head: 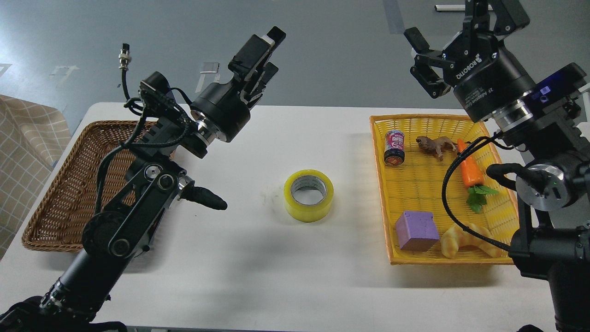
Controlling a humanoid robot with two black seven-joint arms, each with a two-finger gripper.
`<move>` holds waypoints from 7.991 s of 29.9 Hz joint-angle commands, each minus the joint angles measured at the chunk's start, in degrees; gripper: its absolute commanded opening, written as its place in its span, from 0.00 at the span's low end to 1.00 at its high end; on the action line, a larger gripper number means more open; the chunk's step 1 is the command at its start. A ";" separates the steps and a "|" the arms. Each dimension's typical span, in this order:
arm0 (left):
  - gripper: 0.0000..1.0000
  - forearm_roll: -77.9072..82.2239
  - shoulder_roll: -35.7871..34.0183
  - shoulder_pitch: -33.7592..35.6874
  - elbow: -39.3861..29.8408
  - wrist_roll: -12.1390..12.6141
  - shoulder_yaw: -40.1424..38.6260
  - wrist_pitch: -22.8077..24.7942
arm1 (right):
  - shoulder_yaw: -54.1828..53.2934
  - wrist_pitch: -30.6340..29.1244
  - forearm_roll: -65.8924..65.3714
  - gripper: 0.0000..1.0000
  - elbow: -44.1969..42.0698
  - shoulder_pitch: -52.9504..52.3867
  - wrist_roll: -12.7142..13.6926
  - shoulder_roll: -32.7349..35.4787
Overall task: Place and transfer tape with both arms
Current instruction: 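Reach the left gripper to the tape roll and grasp its rim, then carry the tape roll with the left gripper into the wicker basket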
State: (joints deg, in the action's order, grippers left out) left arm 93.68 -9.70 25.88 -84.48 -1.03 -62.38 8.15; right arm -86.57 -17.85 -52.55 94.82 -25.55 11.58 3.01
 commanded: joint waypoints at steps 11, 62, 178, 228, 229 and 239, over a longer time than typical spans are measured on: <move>0.98 31.32 -3.22 1.54 1.78 14.55 18.51 -0.24 | -0.53 0.10 -0.01 1.00 0.45 -0.20 0.02 2.27; 0.98 31.32 1.18 6.37 18.92 12.37 32.94 -0.06 | -2.46 0.54 -0.10 1.00 4.32 1.12 0.46 5.96; 0.00 21.99 -11.91 21.05 16.99 9.38 38.82 3.54 | -3.60 7.83 -0.01 1.00 4.32 5.60 4.41 5.34; 0.00 19.70 -45.23 8.75 30.87 -7.66 40.49 -2.61 | -2.11 8.71 -0.01 1.00 4.41 -1.16 4.41 2.98; 0.00 19.70 -45.23 8.75 30.87 -8.46 40.49 -2.61 | -2.11 8.71 -0.01 1.00 4.41 -1.25 4.41 2.45; 0.00 18.48 -45.14 8.75 31.22 -11.28 40.49 -2.17 | -2.37 8.80 -0.01 1.00 4.41 -0.55 4.41 2.62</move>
State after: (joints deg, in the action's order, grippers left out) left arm 112.93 -54.95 34.63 -53.43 -11.88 -21.88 5.90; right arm -88.68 -9.04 -52.56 99.24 -26.22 16.00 5.32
